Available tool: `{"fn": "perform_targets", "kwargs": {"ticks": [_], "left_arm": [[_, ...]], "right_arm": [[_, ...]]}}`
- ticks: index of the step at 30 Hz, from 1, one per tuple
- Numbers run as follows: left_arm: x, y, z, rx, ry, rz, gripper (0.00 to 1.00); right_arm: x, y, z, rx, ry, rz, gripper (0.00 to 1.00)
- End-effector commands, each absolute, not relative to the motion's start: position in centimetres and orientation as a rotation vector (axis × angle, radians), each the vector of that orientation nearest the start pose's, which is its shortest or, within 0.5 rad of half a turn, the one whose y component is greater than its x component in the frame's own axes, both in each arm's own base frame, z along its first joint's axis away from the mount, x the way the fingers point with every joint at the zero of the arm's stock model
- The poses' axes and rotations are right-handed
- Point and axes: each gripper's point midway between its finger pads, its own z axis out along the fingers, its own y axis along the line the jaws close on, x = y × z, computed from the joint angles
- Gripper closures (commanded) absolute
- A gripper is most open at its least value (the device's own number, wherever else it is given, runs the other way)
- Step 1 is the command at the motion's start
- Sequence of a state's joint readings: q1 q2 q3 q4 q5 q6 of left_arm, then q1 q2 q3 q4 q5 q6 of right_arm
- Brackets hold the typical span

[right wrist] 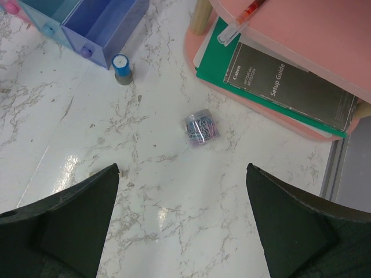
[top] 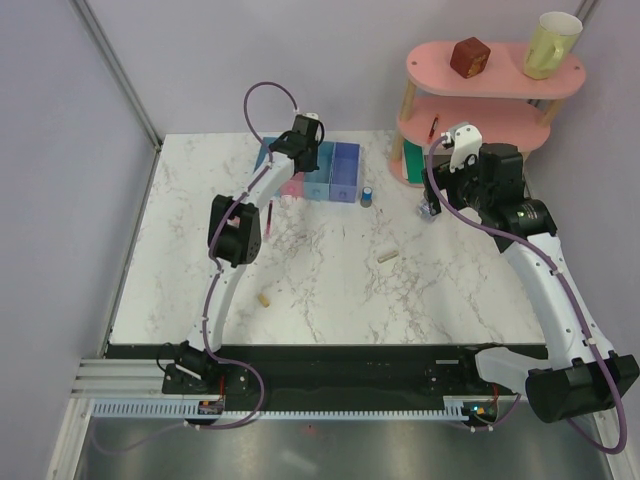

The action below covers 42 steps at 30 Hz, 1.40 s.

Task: Sort the stationery into containers
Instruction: Move the storage box to the center of the board.

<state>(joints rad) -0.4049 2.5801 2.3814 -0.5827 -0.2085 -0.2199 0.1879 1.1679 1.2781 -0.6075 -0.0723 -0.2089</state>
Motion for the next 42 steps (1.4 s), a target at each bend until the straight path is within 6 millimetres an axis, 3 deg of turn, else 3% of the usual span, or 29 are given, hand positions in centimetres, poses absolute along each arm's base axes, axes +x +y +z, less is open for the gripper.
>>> {"fn": "perform_targets", "kwargs": {"ticks": [1,7,14,21,33,42], "left_arm": [[58.8,-19.2,2.0,-0.089,2.469,-0.005,0.98],[59.6,-20.1,2.5,-0.156,2.451,-0.081,0.98],[59.9,-23.6,2.0,-0.139,2.454,-0.312,0.98],[60.0,-26.2,2.1,-0.114,2.434,-0.39,0.98],[58.3,-29.7,1.9,-0.053,2.458,-0.496,0.98],[57.0,-31.8,1.5,-0.018,2.476,-0.528,0.98]], "right_arm": [[34.4,7.1,31.2,-0.421,1.966,0.07,0.02],[34.5,7.2,31.7,-0.407,1.958,0.078,0.02],[34.5,7.3,32.1,-0.398,1.956,0.092,0.02],[34.8,7.6,32.7,-0.388,1.947,0.111,0.02],[35.1,8.0,33.1,-0.396,1.947,0.129,0.02],[34.8,8.2,31.4,-0.403,1.989,0.145,0.02]]}}
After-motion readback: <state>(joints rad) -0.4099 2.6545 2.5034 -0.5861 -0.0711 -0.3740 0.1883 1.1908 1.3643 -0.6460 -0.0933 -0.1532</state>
